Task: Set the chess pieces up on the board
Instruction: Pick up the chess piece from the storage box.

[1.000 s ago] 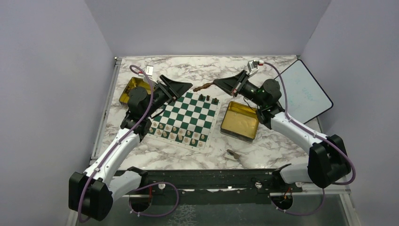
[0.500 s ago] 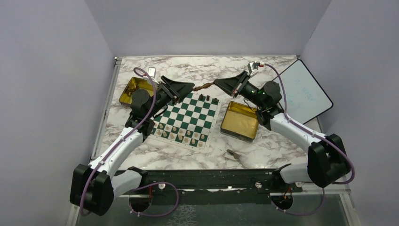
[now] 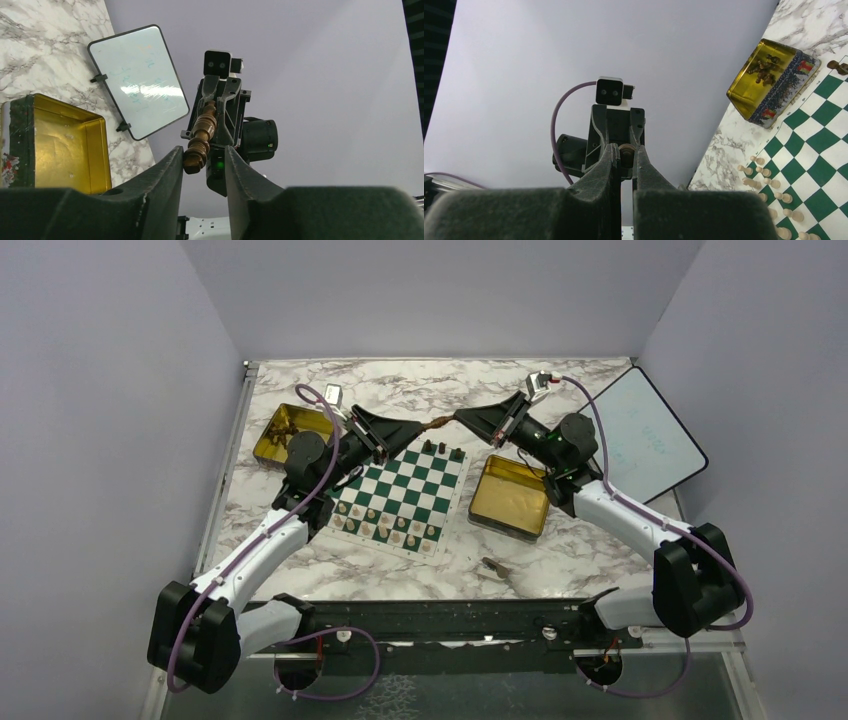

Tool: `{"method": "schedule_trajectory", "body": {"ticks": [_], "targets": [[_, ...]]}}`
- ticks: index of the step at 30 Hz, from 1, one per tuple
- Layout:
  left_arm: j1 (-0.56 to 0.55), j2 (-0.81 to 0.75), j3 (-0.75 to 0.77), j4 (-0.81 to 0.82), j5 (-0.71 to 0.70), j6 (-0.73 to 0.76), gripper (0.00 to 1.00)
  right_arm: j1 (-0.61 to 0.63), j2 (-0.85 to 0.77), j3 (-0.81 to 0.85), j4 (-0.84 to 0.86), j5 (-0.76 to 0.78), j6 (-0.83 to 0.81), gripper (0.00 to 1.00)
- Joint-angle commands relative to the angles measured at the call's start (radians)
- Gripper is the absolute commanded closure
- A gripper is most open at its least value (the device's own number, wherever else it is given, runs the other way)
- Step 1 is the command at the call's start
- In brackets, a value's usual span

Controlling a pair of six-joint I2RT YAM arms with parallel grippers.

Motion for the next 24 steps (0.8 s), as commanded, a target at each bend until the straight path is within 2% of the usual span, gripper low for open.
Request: {"method": "schedule_trajectory", "body": {"ticks": [1,7,12,17,21,24], "targets": [[-0.007,-0.003,-0.009,0.043,0.004,-0.012,0.67,-0.008,0.002,-0.012,0.045,0.020,0.010,0.99],[-0.006,-0.011,-0.013,0.043,-0.008,0.017,0.82,-0.008,0.004,-0.015,0.026,0.019,0.000,0.99],[-0.006,-0.023,-0.023,0.032,-0.033,0.087,0.86,-0.010,-0.005,-0.037,0.005,0.028,-0.028,0.99],[-0.004,-0.011,-0.018,-0.016,-0.036,0.161,0.87,-0.021,-0.052,-0.050,-0.101,0.059,-0.115,0.99],[-0.001,-0.012,0.018,-0.112,-0.050,0.273,0.87,-0.032,-0.096,-0.061,-0.205,0.087,-0.208,0.99],[0.000,-0.012,0.090,-0.249,-0.077,0.394,0.87,-0.038,-0.125,-0.067,-0.303,0.108,-0.283,0.99]]}}
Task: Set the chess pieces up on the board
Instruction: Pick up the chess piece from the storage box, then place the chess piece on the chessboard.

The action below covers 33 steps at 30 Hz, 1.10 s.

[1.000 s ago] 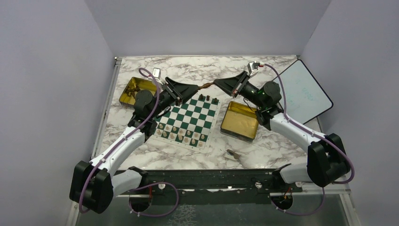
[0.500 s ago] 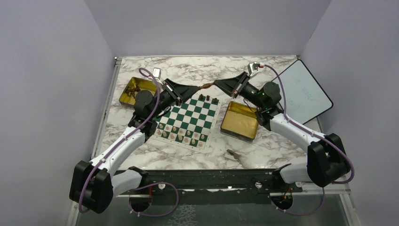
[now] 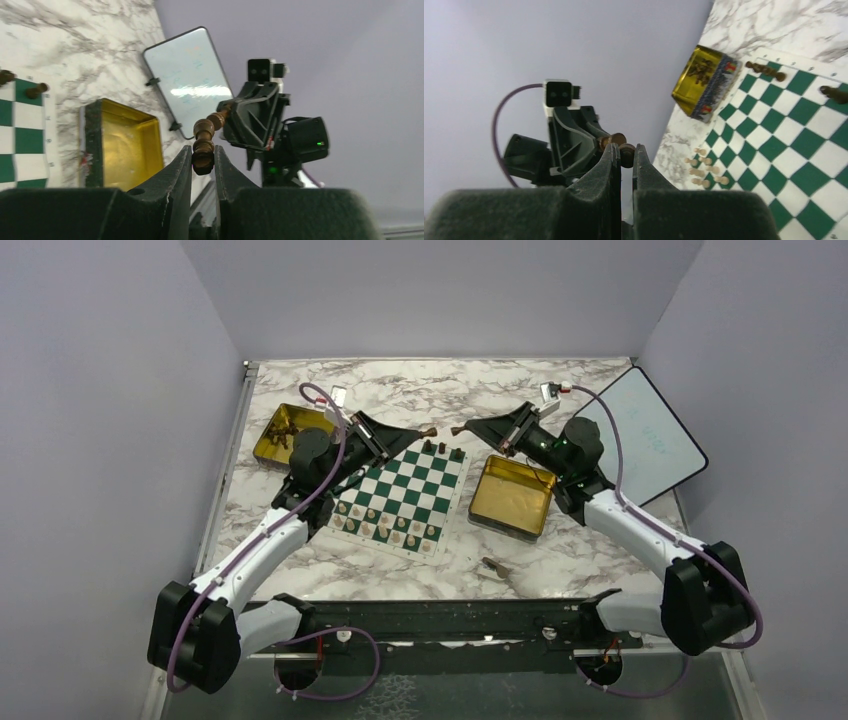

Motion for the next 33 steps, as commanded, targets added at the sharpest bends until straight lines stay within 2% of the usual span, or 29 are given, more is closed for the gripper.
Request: {"method": "schedule_trajectory", "body": {"ticks": [1,8,13,16,22,33], "targets": [[0.002,-0.009,0.124,-0.208,-0.065,0.234,0.87,-0.012,-0.062,-0.014,-0.160,0.061,-0.160,0.99],[0.000,0.137,0.440,-0.715,-0.188,0.706,0.86,-0.012,-0.126,0.004,-0.376,0.109,-0.403,0.99],[0.002,0.287,0.622,-0.929,-0.303,0.898,0.85,-0.012,-0.166,0.026,-0.482,0.139,-0.530,0.98],[0.002,0.386,0.711,-0.991,-0.372,0.950,0.84,-0.012,-0.180,0.034,-0.514,0.150,-0.565,0.97],[0.002,0.561,0.834,-1.042,-0.374,1.003,0.84,-0.012,-0.191,0.050,-0.583,0.171,-0.630,0.97],[-0.011,0.866,1.065,-1.139,-0.370,1.022,0.83,-0.012,-0.203,0.036,-0.579,0.183,-0.634,0.96]]}}
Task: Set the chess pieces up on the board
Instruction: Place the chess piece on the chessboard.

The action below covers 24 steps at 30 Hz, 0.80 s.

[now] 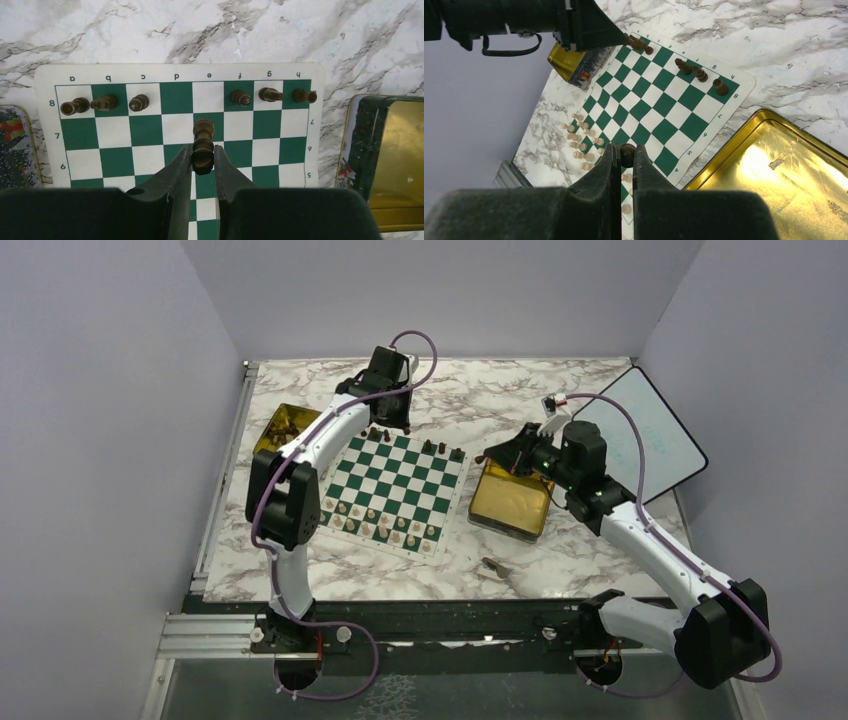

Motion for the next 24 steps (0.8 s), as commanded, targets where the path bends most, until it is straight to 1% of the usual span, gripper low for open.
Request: {"method": "schedule_trajectory", "body": {"ticks": [1,15,24], "targets": [[-0.013,0.088,0.112,-0.081,-0.027,0.024,0.83,-0.006,-0.023,0.020,-0.012,0.033,-0.020,0.95],[-0.042,0.233,0.258,-0.167,-0.056,0.023,0.83,-0.006,-0.037,0.011,-0.017,0.055,-0.016,0.95],[-0.052,0.268,0.277,-0.177,-0.060,0.026,0.82,-0.006,-0.063,0.007,-0.022,0.086,-0.019,0.95]]}}
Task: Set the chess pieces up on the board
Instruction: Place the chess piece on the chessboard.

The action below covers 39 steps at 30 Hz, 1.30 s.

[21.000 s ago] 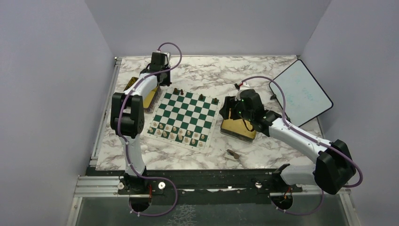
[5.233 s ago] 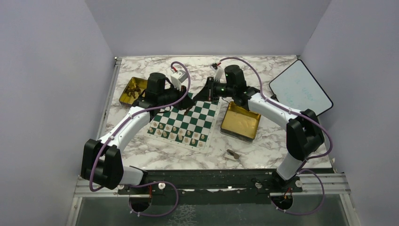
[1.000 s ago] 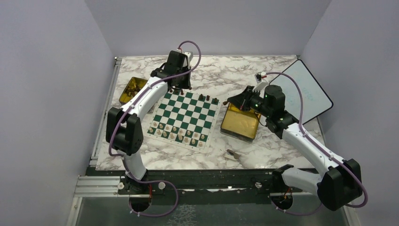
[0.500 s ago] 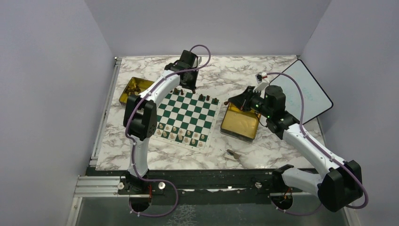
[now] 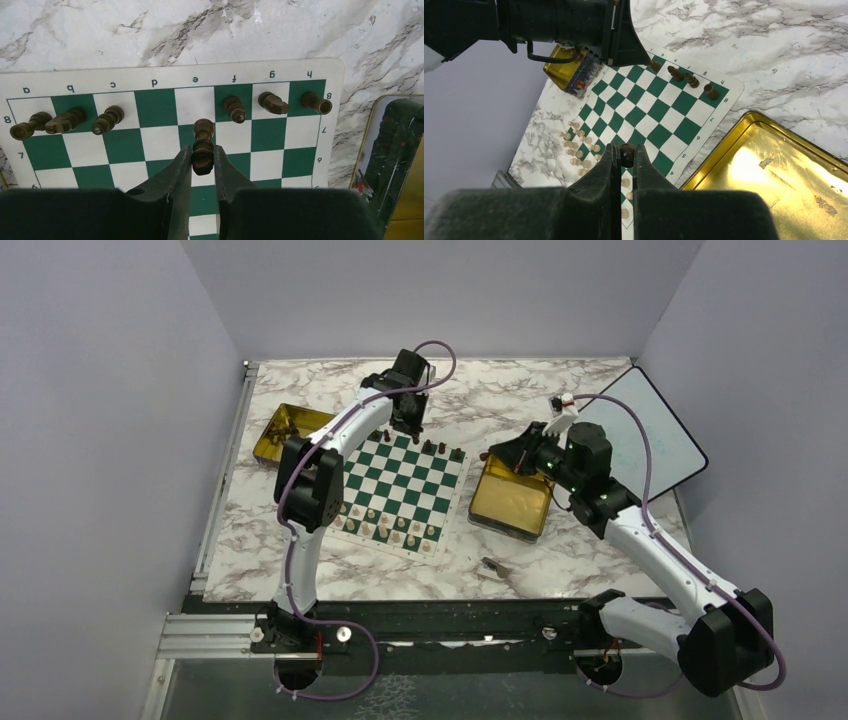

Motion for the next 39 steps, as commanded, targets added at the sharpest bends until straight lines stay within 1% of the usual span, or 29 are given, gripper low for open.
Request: {"method": "schedule_trajectory", "body": {"ticks": [1,3,9,24,37,39], "targets": [[-0.010,0.031,0.044,-0.022,-0.025,0.012,0.82,-0.006,-0.030,0.007,0.001,0.035,-0.018,0.95],[-0.012,0.041,0.047,-0.022,-0.055,0.012,0.82,-0.006,-0.029,0.007,0.001,0.029,-0.019,0.94],[-0.016,0.075,0.072,-0.029,-0.068,0.015,0.81,-0.006,-0.029,0.009,-0.004,0.033,-0.021,0.94],[-0.017,0.107,0.089,-0.036,-0.063,0.021,0.78,-0.006,-0.029,0.014,-0.002,0.036,-0.020,0.94],[-0.020,0.128,0.095,-0.035,-0.072,0.022,0.78,-0.006,-0.029,0.012,-0.003,0.037,-0.019,0.94],[-0.020,0.129,0.095,-0.035,-0.074,0.023,0.76,-0.006,-0.029,0.013,-0.001,0.038,-0.018,0.94]]}}
